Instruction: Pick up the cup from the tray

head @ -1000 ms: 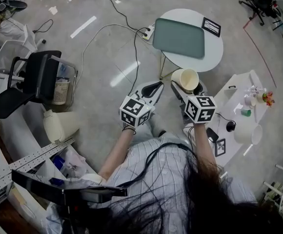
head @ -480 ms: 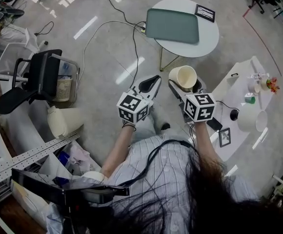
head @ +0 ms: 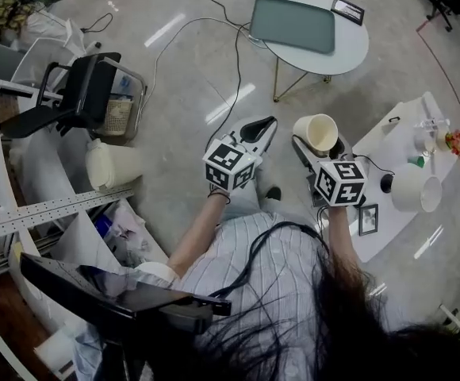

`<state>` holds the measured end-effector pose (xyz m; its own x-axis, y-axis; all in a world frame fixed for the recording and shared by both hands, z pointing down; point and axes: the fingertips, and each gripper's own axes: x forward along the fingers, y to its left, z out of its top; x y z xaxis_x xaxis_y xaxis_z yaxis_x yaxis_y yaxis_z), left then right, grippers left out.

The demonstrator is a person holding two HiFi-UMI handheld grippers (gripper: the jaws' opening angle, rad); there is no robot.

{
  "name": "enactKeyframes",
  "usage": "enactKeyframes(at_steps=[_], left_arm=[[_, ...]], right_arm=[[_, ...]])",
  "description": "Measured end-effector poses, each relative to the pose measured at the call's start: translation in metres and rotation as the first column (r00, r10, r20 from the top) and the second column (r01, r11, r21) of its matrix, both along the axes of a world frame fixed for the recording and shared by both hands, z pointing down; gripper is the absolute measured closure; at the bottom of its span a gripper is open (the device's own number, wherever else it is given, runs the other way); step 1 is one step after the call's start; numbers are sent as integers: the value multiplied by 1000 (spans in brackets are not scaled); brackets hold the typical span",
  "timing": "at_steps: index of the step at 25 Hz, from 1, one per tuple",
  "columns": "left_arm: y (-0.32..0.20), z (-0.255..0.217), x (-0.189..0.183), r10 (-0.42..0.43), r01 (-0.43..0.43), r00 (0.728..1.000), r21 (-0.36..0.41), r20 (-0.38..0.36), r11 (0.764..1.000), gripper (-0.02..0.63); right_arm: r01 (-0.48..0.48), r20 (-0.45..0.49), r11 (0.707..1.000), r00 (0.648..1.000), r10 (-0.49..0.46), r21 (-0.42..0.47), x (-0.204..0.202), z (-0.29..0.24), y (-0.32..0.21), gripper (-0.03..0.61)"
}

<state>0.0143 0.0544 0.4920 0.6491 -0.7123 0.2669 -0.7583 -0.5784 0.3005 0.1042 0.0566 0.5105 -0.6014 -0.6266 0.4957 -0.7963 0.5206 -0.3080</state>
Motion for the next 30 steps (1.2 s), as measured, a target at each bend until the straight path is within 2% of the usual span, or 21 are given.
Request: enactKeyframes(at_steps=[7, 16, 30], left_arm=[[28, -8, 28, -3, 3, 1000, 16, 5, 1000, 600], [47, -9, 62, 50, -51, 999, 34, 5, 998, 600], [72, -14, 59, 54, -55, 998, 60, 18, 997, 600]], right_arm=[[35, 7, 999, 999, -35, -7, 25, -2, 42, 172], [39, -2, 999, 999, -39, 18, 43, -7, 73, 172], [19, -3, 999, 1000, -19, 40, 47, -8, 107, 172]])
